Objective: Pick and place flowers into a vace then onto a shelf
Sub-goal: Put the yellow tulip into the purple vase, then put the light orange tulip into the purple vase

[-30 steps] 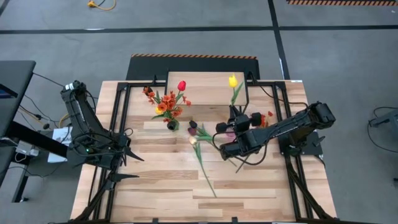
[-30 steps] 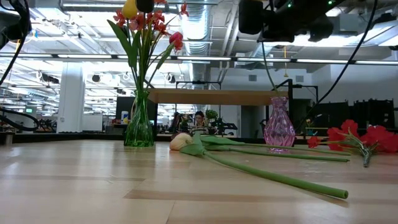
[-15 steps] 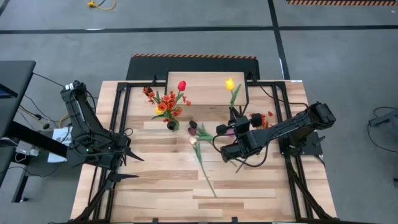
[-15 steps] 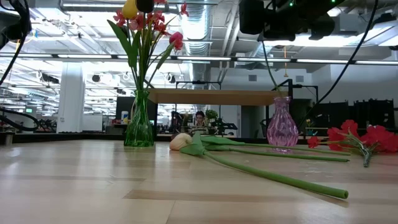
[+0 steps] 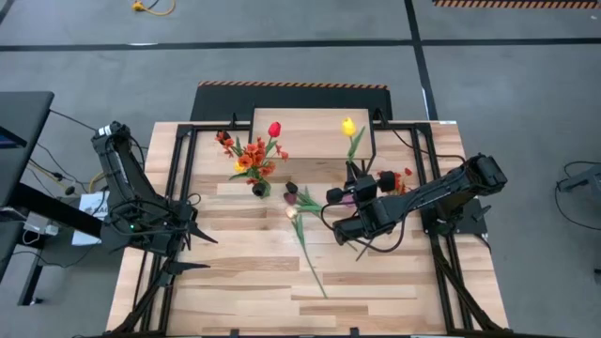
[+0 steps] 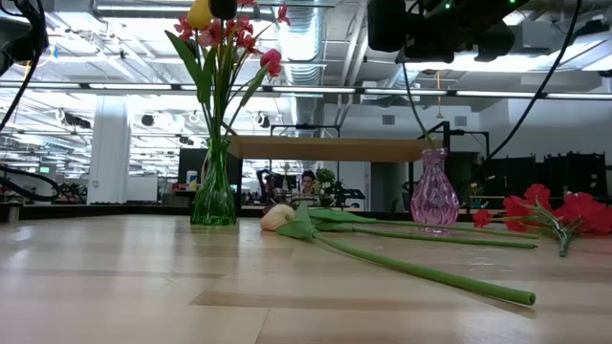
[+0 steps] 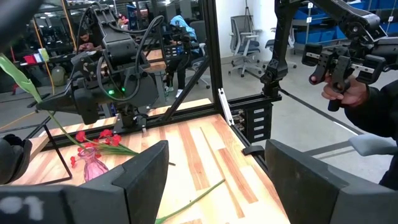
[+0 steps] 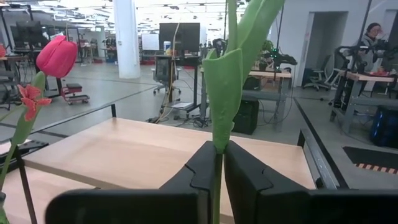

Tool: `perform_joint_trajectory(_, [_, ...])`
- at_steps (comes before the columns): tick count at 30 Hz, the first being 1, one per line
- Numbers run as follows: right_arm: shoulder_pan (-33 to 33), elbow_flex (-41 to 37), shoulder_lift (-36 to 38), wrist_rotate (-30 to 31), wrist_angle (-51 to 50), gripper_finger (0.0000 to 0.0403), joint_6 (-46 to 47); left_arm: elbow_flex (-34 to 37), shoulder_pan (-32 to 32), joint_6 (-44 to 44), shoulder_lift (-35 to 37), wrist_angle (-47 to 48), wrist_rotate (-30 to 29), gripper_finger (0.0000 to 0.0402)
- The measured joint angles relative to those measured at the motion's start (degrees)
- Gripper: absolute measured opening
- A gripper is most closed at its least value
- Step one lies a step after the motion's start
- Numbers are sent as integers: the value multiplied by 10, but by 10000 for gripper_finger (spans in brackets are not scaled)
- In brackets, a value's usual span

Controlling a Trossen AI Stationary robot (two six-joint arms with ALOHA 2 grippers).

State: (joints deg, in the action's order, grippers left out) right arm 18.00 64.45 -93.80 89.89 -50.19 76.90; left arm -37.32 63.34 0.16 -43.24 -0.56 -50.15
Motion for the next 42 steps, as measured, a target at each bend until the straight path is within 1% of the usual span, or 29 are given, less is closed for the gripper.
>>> perform_joint_trajectory(27, [0,0,0,0,-1,48,-3,0,0,0,0,0,0,256])
perform_joint_trajectory(42, [10,0,0,0,-1,50,-4,0,0,0,0,0,0,256])
